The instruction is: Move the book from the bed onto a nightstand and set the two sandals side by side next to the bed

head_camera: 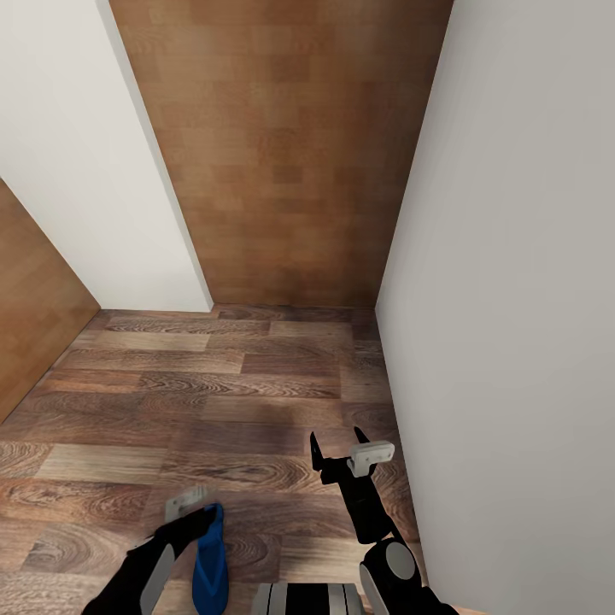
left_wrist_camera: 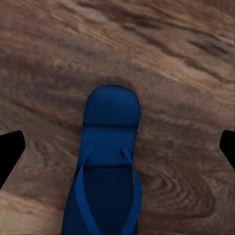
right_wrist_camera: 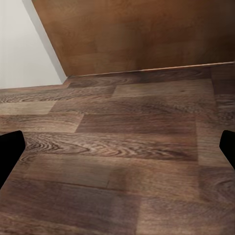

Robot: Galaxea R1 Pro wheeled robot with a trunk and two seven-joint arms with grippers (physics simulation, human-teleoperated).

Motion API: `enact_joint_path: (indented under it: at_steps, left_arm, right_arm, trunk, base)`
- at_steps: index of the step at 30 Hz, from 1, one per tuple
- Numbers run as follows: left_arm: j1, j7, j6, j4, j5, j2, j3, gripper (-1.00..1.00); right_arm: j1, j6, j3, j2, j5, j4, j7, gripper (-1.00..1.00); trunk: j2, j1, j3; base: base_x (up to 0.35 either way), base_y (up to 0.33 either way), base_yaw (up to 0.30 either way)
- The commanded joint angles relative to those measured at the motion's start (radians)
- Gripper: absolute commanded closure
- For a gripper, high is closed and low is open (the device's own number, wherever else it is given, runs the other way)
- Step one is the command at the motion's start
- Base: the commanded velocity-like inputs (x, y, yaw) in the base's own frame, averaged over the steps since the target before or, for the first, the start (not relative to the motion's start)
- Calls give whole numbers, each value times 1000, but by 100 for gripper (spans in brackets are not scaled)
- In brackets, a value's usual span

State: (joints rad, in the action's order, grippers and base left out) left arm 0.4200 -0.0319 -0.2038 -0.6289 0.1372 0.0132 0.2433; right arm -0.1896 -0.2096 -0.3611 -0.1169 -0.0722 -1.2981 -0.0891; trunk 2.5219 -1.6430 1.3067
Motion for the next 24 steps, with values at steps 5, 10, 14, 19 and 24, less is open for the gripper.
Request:
enact_joint_path:
  at_steps: [5,10,14,19,24]
  left_arm:
    - [0,-3,-3,16,9,0,4,-100]
    - [0,-3,-3,19,9,0,4,-100]
    - [0,-3,-3,22,1,2,3,-100]
    - [0,-2,-4,49,-64,5,2,-100]
    - [0,-2,-7,61,-100,5,2,-100]
  right_arm:
    - [-1,-4,-2,1,-8,0,-4,-100]
    - [-1,-4,-2,1,-8,0,-4,-100]
    - [-1,-4,-2,1,-8,-2,-4,-100]
    - [-1,-4,-2,2,-8,-3,-4,-100]
    - [-1,-4,-2,2,-8,-3,-4,-100]
  trunk:
    - [0,0,1]
    - [0,0,1]
    - [0,0,1]
    - [0,0,1]
    - [0,0,1]
  base:
    - [0,0,0]
    - [0,0,0]
    - [0,0,0]
    - [0,0,0]
    - [0,0,0]
